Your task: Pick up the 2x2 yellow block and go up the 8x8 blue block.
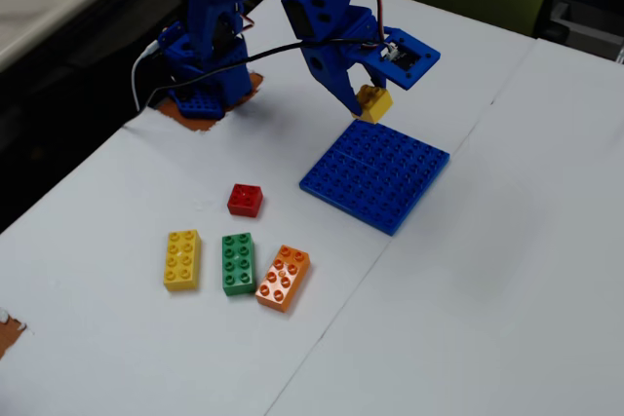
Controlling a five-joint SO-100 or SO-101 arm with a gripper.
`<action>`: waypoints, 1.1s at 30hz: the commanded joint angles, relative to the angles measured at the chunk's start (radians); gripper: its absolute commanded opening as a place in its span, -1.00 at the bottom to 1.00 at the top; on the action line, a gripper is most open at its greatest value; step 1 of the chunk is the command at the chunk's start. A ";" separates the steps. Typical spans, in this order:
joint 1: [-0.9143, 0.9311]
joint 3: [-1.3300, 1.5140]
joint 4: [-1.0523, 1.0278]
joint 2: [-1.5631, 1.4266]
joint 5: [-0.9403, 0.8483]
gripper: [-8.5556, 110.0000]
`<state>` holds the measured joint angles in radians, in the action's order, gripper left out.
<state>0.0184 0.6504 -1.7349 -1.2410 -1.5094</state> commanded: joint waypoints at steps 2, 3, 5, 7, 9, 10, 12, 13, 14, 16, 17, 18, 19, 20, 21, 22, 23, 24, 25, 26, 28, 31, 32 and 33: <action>-0.026 -0.046 -0.009 0.005 0.015 -0.82; -0.029 -0.046 -0.009 0.008 0.018 -0.82; -0.032 -0.046 -0.009 0.017 0.020 -0.82; -0.034 -0.046 -0.009 0.023 0.018 -0.82; -0.034 -0.046 -0.009 0.029 0.015 -0.82; -0.034 -0.046 -0.009 0.031 0.014 -0.82; -0.034 -0.046 -0.009 0.035 0.014 -0.82; -0.032 -0.046 -0.009 0.038 0.014 -0.82; -0.031 -0.046 -0.009 0.040 0.011 -0.82; -0.025 -0.046 -0.009 0.044 0.009 -0.82; -0.021 -0.046 -0.009 0.048 0.005 -0.82; -0.018 -0.046 -0.009 0.051 0.002 -0.82; -0.014 -0.046 -0.009 0.054 0.000 -0.82; -0.014 -0.046 -0.008 0.058 -0.002 -0.82; -0.012 -0.046 -0.008 0.063 -0.002 -0.82; -0.012 -0.046 -0.008 0.066 -0.003 -0.82; -0.011 -0.046 -0.008 0.067 -0.003 -0.82; -0.009 -0.046 -0.008 0.067 -0.003 -0.82; -0.006 -0.046 -0.008 0.067 -0.005 -0.82; -0.003 -0.046 -0.008 0.067 -0.006 -0.82; 0.002 -0.044 -0.009 0.064 -0.009 -0.82; 0.009 -0.038 -0.011 0.063 -0.015 -0.82; 0.012 -0.037 -0.011 0.063 -0.017 -0.82; 0.015 -0.034 -0.011 0.061 -0.021 -0.82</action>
<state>0.0199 0.6443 -1.7411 -1.1628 -1.5217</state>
